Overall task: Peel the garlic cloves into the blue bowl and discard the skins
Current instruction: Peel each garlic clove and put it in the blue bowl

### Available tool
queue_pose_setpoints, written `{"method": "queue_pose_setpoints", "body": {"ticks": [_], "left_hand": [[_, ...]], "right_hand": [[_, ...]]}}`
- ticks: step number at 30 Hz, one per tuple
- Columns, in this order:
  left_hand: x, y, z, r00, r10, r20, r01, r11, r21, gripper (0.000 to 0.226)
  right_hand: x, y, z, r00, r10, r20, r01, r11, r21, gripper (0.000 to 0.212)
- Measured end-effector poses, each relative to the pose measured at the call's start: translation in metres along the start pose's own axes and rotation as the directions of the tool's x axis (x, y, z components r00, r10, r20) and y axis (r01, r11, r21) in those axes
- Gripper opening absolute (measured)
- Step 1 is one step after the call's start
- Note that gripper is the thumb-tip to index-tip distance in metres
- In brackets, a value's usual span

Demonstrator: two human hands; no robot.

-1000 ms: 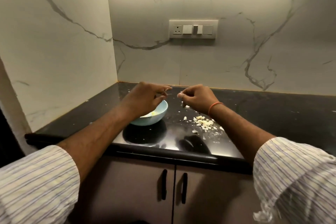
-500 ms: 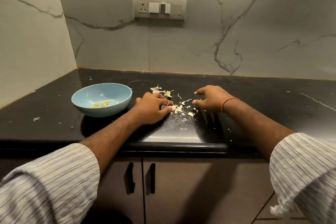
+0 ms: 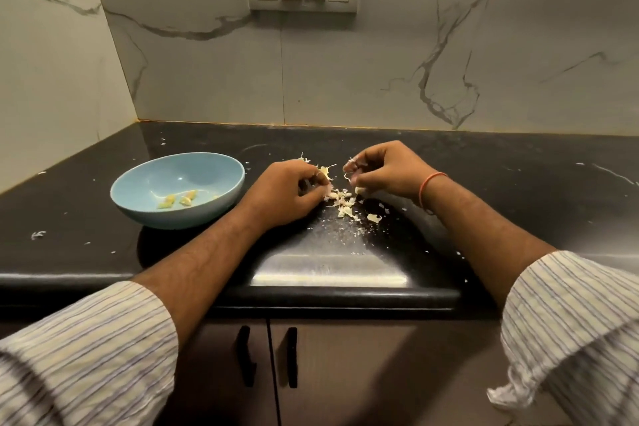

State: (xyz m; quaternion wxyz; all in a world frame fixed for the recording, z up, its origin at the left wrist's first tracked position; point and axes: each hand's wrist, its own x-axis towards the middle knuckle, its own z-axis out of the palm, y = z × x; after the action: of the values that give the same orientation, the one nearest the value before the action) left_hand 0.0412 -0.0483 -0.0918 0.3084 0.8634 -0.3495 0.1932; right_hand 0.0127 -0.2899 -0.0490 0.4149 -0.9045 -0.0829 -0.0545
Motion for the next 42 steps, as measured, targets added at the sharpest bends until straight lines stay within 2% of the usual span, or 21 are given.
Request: {"method": "queue_pose_setpoints", "body": {"ticks": [3,5,8,11,16,18,22,24,28,33,39,42], "left_hand": [[0.000,-0.002,0.001,1.000,0.009,-0.030,-0.010,0.999,-0.037,0.013],[0.000,-0.002,0.001,0.999,0.017,-0.040,-0.019,0.999,-0.048,0.015],[0.001,-0.005,0.001,0.998,0.043,-0.055,-0.045,0.998,-0.040,0.012],[0.002,-0.006,0.000,0.995,0.045,-0.087,-0.048,0.998,-0.028,0.019],[0.001,-0.005,0.001,0.990,0.046,-0.130,-0.049,0.999,-0.024,0.019],[0.001,-0.005,0.002,0.992,0.050,-0.116,-0.052,0.999,-0.011,0.021],[-0.001,-0.003,0.001,0.992,0.084,-0.095,-0.083,0.996,0.018,0.031],[-0.002,-0.001,0.000,0.986,0.139,-0.093,-0.136,0.990,0.036,0.034],[-0.001,0.001,0.000,0.973,0.189,-0.133,-0.175,0.979,0.106,0.032],[0.000,0.000,0.000,0.975,0.161,-0.150,-0.134,0.975,0.179,0.051],[0.001,0.001,0.003,0.980,0.163,-0.112,-0.120,0.939,0.323,0.054],[-0.001,0.006,0.002,0.969,0.200,-0.143,-0.140,0.927,0.348,0.047]], "right_hand": [[0.004,0.011,0.000,0.990,-0.023,-0.142,0.003,0.991,-0.135,0.014],[0.001,0.017,0.000,0.983,-0.023,-0.182,-0.007,0.987,-0.160,0.006],[-0.003,0.018,0.002,0.993,-0.024,-0.119,-0.008,0.964,-0.266,0.019],[-0.006,0.012,0.005,0.998,-0.024,-0.055,0.002,0.932,-0.363,0.027],[-0.009,0.012,0.004,0.994,-0.076,-0.079,0.042,0.930,-0.365,0.019],[-0.011,0.013,0.006,0.987,-0.115,-0.115,0.073,0.944,-0.322,0.023],[-0.012,0.008,0.018,0.968,-0.198,-0.156,0.212,0.974,0.077,0.034],[-0.013,0.003,0.023,0.963,-0.231,-0.142,0.255,0.950,0.179,0.039],[-0.013,-0.001,0.028,0.965,-0.221,-0.143,0.247,0.949,0.196,0.038],[-0.016,-0.003,0.027,0.978,-0.176,-0.114,0.192,0.969,0.154,0.023],[-0.015,-0.004,0.027,0.988,-0.120,-0.099,0.132,0.984,0.121,0.023],[-0.012,-0.005,0.028,0.993,-0.086,-0.085,0.095,0.990,0.108,0.022]]}}
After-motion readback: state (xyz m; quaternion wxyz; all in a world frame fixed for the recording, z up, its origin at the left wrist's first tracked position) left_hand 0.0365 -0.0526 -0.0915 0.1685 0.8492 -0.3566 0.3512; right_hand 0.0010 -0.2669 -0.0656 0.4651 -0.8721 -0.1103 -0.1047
